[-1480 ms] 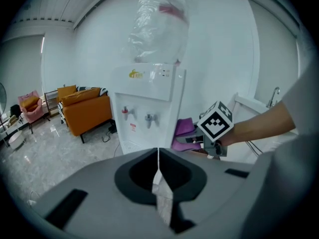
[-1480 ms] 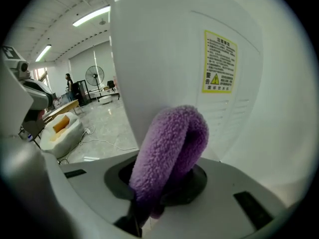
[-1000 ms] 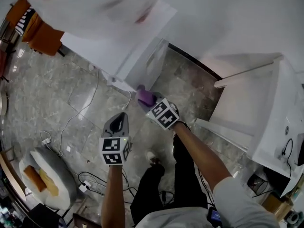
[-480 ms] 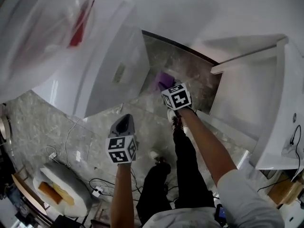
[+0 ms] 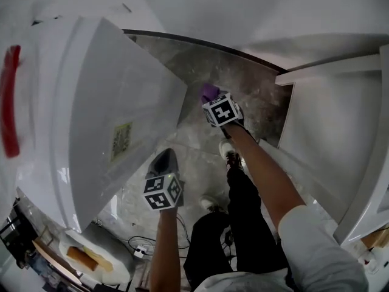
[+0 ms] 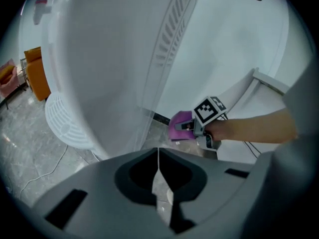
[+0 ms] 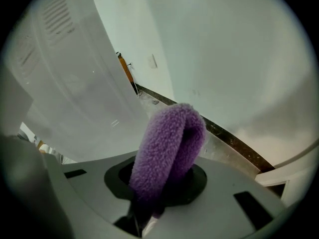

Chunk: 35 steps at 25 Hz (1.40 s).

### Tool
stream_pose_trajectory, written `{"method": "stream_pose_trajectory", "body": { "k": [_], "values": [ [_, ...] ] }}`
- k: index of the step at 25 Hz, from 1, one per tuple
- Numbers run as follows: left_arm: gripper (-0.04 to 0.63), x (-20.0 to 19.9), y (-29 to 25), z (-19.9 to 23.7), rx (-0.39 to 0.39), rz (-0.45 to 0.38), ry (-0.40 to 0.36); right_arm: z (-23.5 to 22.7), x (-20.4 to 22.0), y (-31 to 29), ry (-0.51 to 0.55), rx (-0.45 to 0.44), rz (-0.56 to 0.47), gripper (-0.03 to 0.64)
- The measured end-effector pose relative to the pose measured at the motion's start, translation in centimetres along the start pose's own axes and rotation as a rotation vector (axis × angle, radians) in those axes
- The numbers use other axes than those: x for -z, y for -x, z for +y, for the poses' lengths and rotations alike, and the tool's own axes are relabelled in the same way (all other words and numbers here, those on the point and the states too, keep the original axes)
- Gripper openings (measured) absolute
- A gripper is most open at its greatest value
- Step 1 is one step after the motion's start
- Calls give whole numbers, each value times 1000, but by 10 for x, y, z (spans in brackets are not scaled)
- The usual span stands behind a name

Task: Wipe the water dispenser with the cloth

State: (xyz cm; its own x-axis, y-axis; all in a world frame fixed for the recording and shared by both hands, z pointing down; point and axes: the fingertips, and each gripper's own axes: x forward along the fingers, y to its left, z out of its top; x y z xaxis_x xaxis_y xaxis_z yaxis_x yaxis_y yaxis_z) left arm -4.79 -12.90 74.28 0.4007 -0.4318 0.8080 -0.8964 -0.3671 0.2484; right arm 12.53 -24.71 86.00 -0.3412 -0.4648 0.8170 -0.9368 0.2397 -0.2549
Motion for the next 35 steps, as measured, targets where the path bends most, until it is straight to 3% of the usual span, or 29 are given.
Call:
{"method": "stream_pose_trajectory", "body": {
  "k": [4, 7, 12, 15, 18, 22, 28, 35],
  "values": [
    [18, 17, -34, 6, 6, 25, 6, -11, -1, -52, 38, -11, 20, 83],
    [18, 35, -53, 11, 7, 36, 18, -10, -7, -89, 126, -33, 15, 83],
    [18, 64, -64, 29, -18, 61, -74, 3, -21, -133, 197, -58, -11, 83],
    [18, 78, -58, 46, -33, 64, -23, 23, -27, -137, 218, -74, -35, 83],
    [18, 87, -39, 60, -55, 56, 14, 44, -21, -127, 263, -95, -50, 83],
    [18, 94, -1, 73, -82, 38, 26, 82, -1, -107, 440, -123, -16, 83],
    [18, 116, 72, 83, -123, 2, 50, 160, 38, -72, 586, -180, 42, 83],
    [18, 148, 154, 91, -153, -15, 88, 248, 77, -17, 614, -289, 35, 83]
  ]
}}
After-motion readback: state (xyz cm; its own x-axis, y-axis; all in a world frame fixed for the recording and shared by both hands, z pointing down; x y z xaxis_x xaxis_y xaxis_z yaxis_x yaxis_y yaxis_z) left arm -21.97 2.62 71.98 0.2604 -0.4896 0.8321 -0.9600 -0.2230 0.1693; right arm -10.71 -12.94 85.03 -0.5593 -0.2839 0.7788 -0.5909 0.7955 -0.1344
